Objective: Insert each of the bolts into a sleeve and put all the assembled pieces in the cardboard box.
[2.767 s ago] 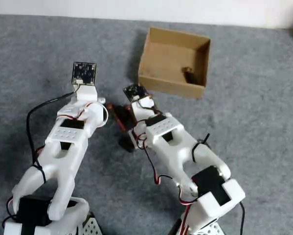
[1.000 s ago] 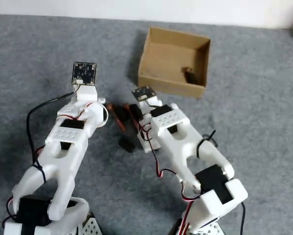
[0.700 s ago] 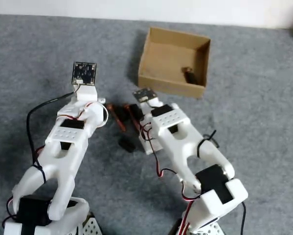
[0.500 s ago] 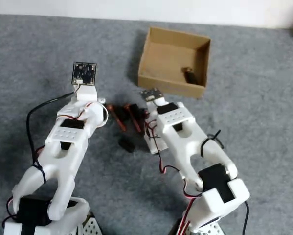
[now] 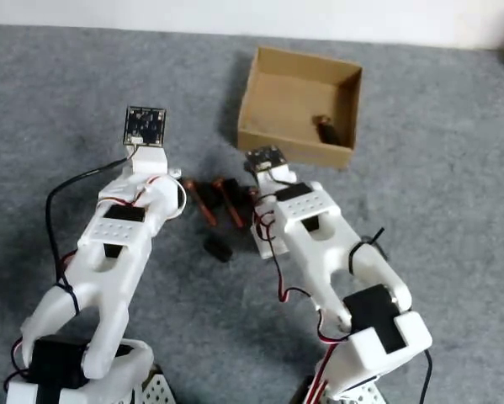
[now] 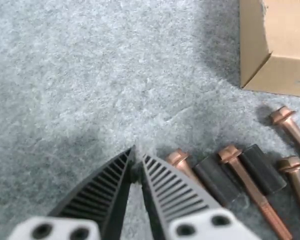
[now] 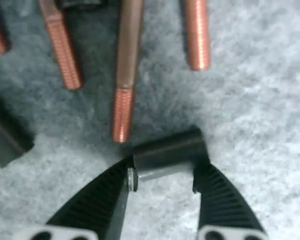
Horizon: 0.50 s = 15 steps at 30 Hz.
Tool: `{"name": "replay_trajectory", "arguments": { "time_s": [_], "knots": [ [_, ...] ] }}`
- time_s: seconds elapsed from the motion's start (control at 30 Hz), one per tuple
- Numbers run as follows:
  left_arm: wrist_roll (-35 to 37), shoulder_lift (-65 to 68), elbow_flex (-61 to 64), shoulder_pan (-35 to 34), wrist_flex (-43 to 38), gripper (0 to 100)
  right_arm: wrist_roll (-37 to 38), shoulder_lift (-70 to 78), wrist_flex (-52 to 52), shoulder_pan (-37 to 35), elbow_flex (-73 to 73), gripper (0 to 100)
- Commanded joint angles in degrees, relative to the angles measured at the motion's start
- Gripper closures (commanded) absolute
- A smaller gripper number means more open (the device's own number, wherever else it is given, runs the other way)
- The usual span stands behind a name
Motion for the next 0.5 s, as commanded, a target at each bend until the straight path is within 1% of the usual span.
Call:
{"name": "replay_trajectory", "arguments": {
  "time_s": [0.0,0.1,0.3,0.47],
  "knots": [
    [0.3,-0.1,-2.7,-0.1,-1.1,99,0.4,-0.1,-2.4,-0.7,0.1,85.0],
    [0.3,-0.1,-2.7,-0.1,-1.1,99,0.4,0.1,-2.9,-0.9,0.0,85.0],
    [0.3,-0.1,-2.7,-0.1,-1.1,99,0.4,0.3,-8.9,-0.9,1.8,85.0],
    [0.3,-0.1,-2.7,-0.1,-1.1,99,0.4,0.3,-9.2,-0.9,2.2,85.0]
  ]
}}
